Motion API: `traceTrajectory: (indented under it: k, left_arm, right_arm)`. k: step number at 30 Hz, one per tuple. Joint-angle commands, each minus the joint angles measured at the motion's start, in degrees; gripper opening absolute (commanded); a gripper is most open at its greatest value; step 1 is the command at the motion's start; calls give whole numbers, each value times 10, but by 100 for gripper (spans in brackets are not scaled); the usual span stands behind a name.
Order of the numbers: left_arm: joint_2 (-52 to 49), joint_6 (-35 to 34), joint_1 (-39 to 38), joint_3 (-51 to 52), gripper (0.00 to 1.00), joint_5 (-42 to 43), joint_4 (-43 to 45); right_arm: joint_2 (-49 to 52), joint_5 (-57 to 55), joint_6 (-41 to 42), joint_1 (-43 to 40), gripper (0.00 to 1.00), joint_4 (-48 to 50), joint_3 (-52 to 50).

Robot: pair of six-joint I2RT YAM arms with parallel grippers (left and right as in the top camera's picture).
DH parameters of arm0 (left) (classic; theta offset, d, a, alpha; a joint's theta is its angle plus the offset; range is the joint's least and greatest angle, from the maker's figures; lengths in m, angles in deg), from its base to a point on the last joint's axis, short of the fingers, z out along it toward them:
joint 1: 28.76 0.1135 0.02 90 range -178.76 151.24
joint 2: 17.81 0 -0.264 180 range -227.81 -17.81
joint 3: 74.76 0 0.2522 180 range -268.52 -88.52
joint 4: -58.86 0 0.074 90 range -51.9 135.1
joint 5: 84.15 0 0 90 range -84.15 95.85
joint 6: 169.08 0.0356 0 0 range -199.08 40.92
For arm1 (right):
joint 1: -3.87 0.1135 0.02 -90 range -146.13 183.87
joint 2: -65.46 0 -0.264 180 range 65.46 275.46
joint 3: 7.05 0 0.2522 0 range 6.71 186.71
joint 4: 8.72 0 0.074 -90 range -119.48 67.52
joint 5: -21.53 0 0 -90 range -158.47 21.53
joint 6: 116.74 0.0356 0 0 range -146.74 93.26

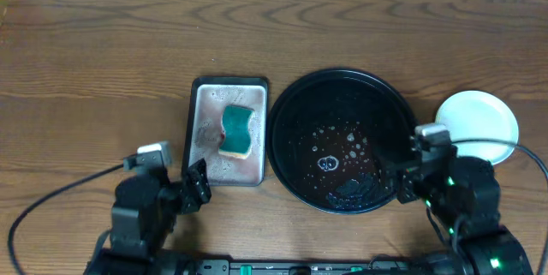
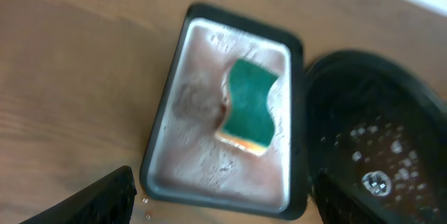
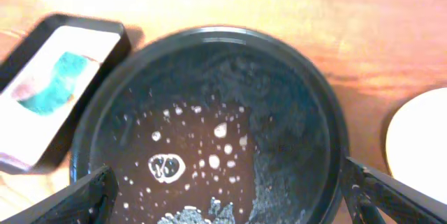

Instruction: Clean dirty plates on tray and stack at the side

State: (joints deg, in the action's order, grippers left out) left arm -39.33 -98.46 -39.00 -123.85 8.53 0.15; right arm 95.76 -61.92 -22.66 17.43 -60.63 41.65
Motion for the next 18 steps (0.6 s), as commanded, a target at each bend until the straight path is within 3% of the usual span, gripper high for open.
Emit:
traceTrajectory:
  k: [1,18]
  left_arm:
    - [24,11,-2,4,82,-1,1]
    - [24,11,-2,4,82,-1,1]
  right_arm:
    - [-22,-7,6,5,99,-11,-5]
    - [-22,-24,-15,5,99,-131,-5]
